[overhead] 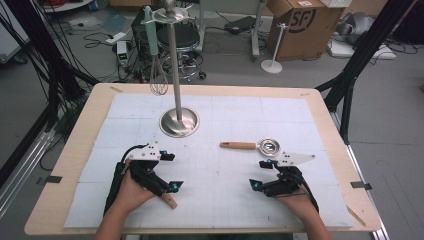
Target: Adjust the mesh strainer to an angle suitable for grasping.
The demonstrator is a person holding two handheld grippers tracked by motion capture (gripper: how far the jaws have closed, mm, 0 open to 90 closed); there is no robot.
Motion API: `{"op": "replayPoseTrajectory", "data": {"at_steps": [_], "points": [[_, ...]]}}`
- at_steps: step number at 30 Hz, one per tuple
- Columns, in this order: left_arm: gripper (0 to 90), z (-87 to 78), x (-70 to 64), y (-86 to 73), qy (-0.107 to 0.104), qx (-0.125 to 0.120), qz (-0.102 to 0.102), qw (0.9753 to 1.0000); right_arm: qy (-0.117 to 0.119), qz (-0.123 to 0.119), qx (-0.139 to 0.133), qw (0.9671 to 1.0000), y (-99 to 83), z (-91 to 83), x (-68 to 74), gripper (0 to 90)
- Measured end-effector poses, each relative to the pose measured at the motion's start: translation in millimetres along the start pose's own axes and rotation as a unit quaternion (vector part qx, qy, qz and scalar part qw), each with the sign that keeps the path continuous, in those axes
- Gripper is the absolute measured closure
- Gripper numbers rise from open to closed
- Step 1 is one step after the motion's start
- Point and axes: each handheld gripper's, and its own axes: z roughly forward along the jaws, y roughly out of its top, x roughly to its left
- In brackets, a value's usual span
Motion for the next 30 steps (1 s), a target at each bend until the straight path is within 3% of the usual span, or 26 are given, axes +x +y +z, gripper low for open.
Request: {"op": "replayPoseTrajectory", "data": {"at_steps": [6,8,13,16,19,25,30], "points": [[2.8,-3.5,-0.9,-1.0,0.012,0.008,0.006,0.9999,0.0,-0.001,-0.001,1.0,-0.2,1.0,-0.8,16.3],[10.3,-6.5,-0.9,-2.0,0.008,0.011,0.01,0.9999,0.0,-0.001,0.0,1.0,-0.2,1.0,-0.8,16.3],[39.2,-14.5,-4.2,-7.7,-0.004,0.023,0.013,0.9996,0.0,0.003,-0.001,1.0,0.1,0.3,-1.5,16.3],[52.4,-18.1,-6.6,-13.7,-0.014,0.046,0.018,0.9987,-0.001,0.003,-0.004,1.0,0.2,0.0,-2.0,16.3],[58.1,-22.2,-8.8,-18.3,-0.013,0.069,0.02,0.9973,-0.001,0.003,-0.004,1.0,0.1,0.5,-2.6,16.3],[64.2,-32.3,-11.0,-25.0,0.0,0.077,0.02,0.9968,0.0,0.002,0.001,1.0,-0.1,3.0,-2.0,16.8],[73.4,-34.1,-14.1,-30.9,0.0,0.099,0.03,0.9946,0.001,0.002,0.0,1.0,0.8,3.7,-1.8,16.7]]}}
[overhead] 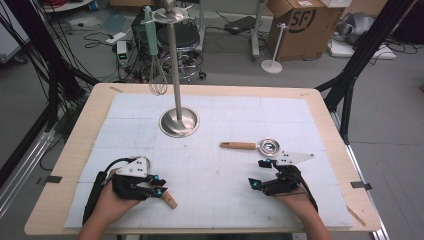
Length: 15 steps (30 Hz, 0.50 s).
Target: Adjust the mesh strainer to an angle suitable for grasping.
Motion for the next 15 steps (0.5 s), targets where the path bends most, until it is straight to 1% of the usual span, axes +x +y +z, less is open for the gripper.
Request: {"op": "replayPoseTrajectory", "data": {"at_steps": [2,4,5,6,7,9,11,15], "points": [[76.1,0.9,-0.7,-2.1,0.0,0.006,0.002,1.0,0.0,-0.001,-0.001,1.0,0.4,0.5,0.2,16.8],[79.1,1.7,-0.9,-4.2,0.002,0.02,0.004,0.9998,0.001,0.0,-0.001,1.0,0.5,1.0,0.7,16.7],[80.8,2.1,-0.7,-5.1,0.001,0.017,0.004,0.9999,0.001,0.0,-0.001,1.0,0.6,1.2,0.7,16.7],[83.5,1.9,0.0,-5.2,0.0,0.02,0.007,0.9998,0.001,-0.001,-0.001,1.0,0.7,1.4,0.5,16.7],[85.2,2.3,0.2,-5.2,0.002,0.018,0.005,0.9998,0.002,0.0,0.0,1.0,0.7,1.5,0.7,16.7],[87.4,2.6,0.9,-4.6,0.003,0.019,0.006,0.9998,0.002,-0.001,0.0,1.0,0.7,1.7,0.5,16.7],[88.4,3.6,1.3,-3.9,0.006,0.018,0.004,0.9998,0.002,0.0,0.0,1.0,0.7,1.5,0.7,16.7],[88.7,9.6,0.7,1.7,0.013,0.02,0.01,0.9997,0.001,0.0,0.0,1.0,0.7,1.6,0.3,16.7]]}}
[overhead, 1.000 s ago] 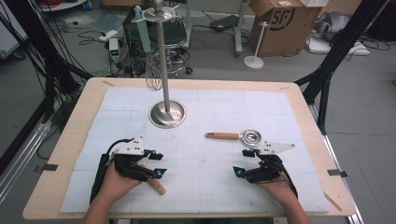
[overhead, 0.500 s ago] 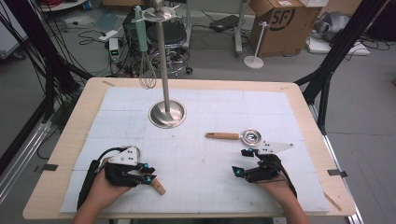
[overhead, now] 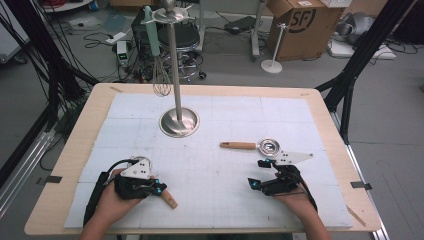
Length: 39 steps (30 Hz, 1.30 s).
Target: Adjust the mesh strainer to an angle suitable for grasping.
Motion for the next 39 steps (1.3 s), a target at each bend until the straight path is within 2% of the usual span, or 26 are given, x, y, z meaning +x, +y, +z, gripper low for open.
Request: {"op": "replayPoseTrajectory", "data": {"at_steps": [2,4,8,11,16,21,29,32,39], "points": [[88.7,5.5,-2.2,4.9,-0.002,0.007,0.009,0.9999,0.0,-0.001,0.0,1.0,0.1,-0.1,0.2,16.7],[88.7,4.1,-5.1,7.6,-0.002,0.009,0.021,0.9997,0.001,0.0,-0.001,1.0,0.1,-1.4,0.4,16.7],[89.2,-11.4,-6.9,4.0,0.007,-0.002,0.013,0.9999,0.0,0.002,-0.004,1.0,-0.3,-4.0,-0.4,16.7],[89.6,-15.4,-9.4,-3.3,0.008,0.006,0.009,0.9999,0.0,0.001,0.003,1.0,-0.9,-0.7,-0.4,16.7],[89.6,-14.7,-11.5,-11.0,0.01,0.027,0.015,0.9995,0.001,-0.002,0.003,1.0,-0.7,-0.2,0.5,16.8],[89.7,0.0,-10.8,-4.4,0.003,0.038,0.024,0.999,0.001,-0.002,0.002,1.0,-0.1,-0.2,0.4,16.7],[89.7,34.6,-11.5,20.9,0.002,0.059,0.046,0.9972,0.0,-0.001,0.001,1.0,0.2,-0.3,-0.3,16.7],[89.6,44.5,-9.8,28.6,0.006,0.062,0.043,0.9972,-0.001,0.001,0.0,1.0,0.1,-0.6,0.0,16.8],[89.6,55.3,-3.4,37.9,0.019,0.056,0.019,0.998,0.002,-0.004,0.001,1.0,-0.2,-0.4,-1.8,16.7]]}}
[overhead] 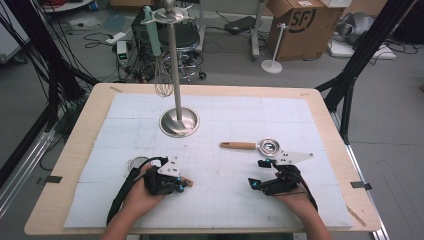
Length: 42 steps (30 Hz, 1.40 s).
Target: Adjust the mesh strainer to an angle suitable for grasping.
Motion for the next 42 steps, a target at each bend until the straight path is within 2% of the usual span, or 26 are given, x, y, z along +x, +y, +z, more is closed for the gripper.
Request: {"op": "replayPoseTrajectory", "data": {"at_steps": [4,5,9,13,16,19,23,27,31,34,39,41,42], "points": [[89.6,4.1,3.3,4.0,0.004,-0.003,-0.016,0.9999,0.002,0.002,0.001,1.0,0.0,0.4,0.0,16.7],[89.6,4.5,4.5,5.2,0.003,-0.001,-0.013,0.9999,0.002,0.002,0.001,1.0,0.0,0.7,0.1,16.7],[89.6,5.4,5.0,10.9,0.008,-0.018,-0.02,0.9996,0.001,0.002,0.002,1.0,0.1,0.8,-0.1,16.7],[88.0,-5.8,8.0,9.9,0.008,-0.047,-0.035,0.9983,0.002,0.003,0.002,1.0,0.0,0.4,0.1,16.8],[82.6,-17.1,11.9,6.3,0.02,-0.052,-0.039,0.9977,0.0,0.0,0.005,1.0,-0.3,0.8,0.2,16.7],[72.6,-30.7,18.2,-0.5,0.035,-0.063,-0.055,0.9959,0.0,-0.001,0.005,1.0,-0.4,1.5,0.3,16.7],[60.6,-41.2,25.7,-10.6,0.052,-0.051,-0.066,0.9952,0.0,0.0,0.007,1.0,-0.4,1.5,0.6,16.7],[52.9,-44.3,31.0,-19.5,0.055,-0.032,-0.07,0.9955,0.0,0.002,0.006,1.0,-0.4,1.9,0.7,16.7],[48.3,-42.3,34.1,-20.9,0.059,-0.003,-0.05,0.997,0.0,0.001,0.008,1.0,-0.4,2.8,0.3,16.7],[46.6,-38.6,36.2,-18.0,0.059,0.007,-0.04,0.9974,0.0,0.004,0.008,1.0,-0.3,3.1,0.7,16.7],[44.4,-27.4,39.6,-17.9,0.067,0.042,-0.026,0.9965,-0.001,0.001,0.008,1.0,-0.4,2.7,-0.1,16.7],[43.4,-25.1,37.2,-17.2,0.071,0.044,-0.026,0.9961,0.0,0.002,0.008,1.0,-0.5,2.6,0.1,16.7],[43.6,-25.3,37.0,-16.7,0.072,0.048,-0.02,0.9961,-0.001,0.003,0.009,1.0,-0.5,2.7,0.2,16.7]]}}
